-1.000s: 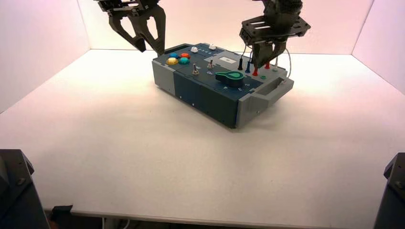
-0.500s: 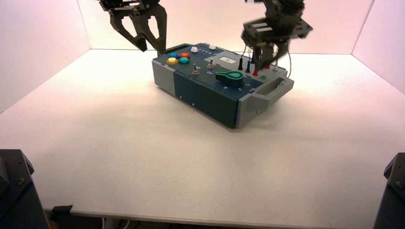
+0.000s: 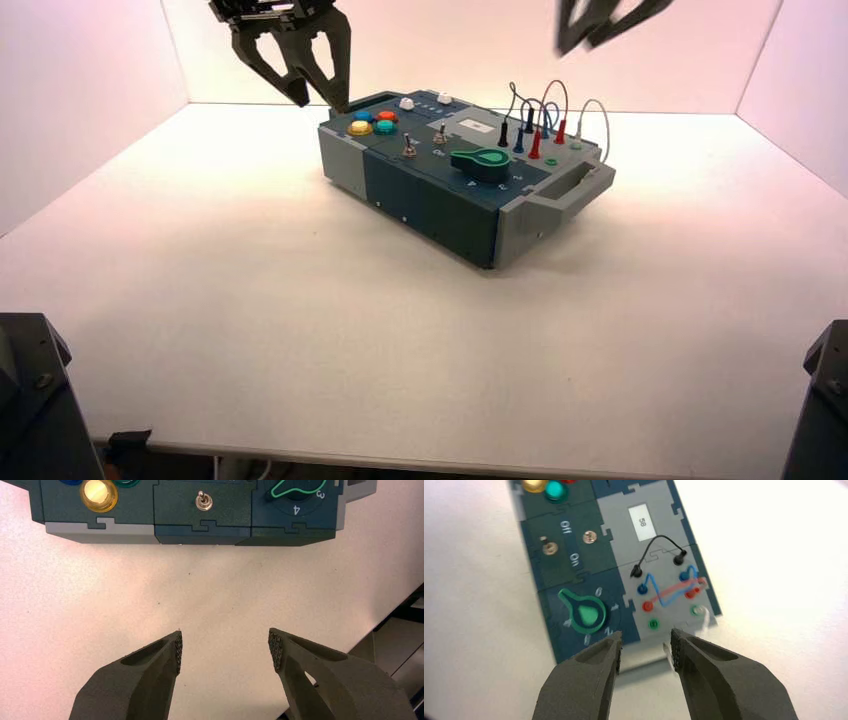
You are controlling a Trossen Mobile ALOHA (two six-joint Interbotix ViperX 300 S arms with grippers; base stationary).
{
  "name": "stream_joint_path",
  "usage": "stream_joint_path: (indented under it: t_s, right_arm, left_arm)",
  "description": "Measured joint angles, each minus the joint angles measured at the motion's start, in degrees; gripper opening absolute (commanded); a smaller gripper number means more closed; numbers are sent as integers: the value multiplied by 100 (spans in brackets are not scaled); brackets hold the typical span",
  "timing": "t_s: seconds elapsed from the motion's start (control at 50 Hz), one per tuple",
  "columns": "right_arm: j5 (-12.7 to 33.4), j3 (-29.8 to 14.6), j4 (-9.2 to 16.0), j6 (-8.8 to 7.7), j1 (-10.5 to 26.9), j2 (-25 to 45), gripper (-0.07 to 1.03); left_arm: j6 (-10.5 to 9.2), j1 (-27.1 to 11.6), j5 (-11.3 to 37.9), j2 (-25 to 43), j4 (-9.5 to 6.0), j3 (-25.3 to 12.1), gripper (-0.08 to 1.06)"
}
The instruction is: Insert the red wire.
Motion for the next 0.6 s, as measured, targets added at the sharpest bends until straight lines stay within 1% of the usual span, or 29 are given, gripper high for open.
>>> stream_joint_path:
  t_s: [0.02,0.04,0.2,0.24,0.26,0.28,0.3,0.44,0.6]
  right_arm:
    - [0,0,0,0,0,0,53]
    - [88,123,-26,-18,0,-308,53]
    - [246,686,-149,-26,0,-1564,53]
    - [255,765,-167,-18,-9,-1723,53]
    - [255,914,-185,-26,-9,-1925,53]
    - [264,932,-185,-26,0,-1951,53]
    - [255,1072,-202,-26,-9,-2101,53]
    - [264,1477,-211,18,0,-2312,53]
    - [158,1529,-185,62,-9,-2408,53]
  left_arm:
    - [0,0,0,0,0,0,88]
    - [-9,0,0,0,0,0,88]
    - [-18,-9,-18,44,0,-9,88]
    - [-18,-9,-18,53,9,-9,88]
    - [-18,-9,0,62,9,-9,88]
    - [-18,0,0,62,9,-9,88]
    - [-9,0,0,70,9,-26,88]
    - [-18,-9,9,79,9,-26,88]
    - [-18,-9,9,132,9,-26,88]
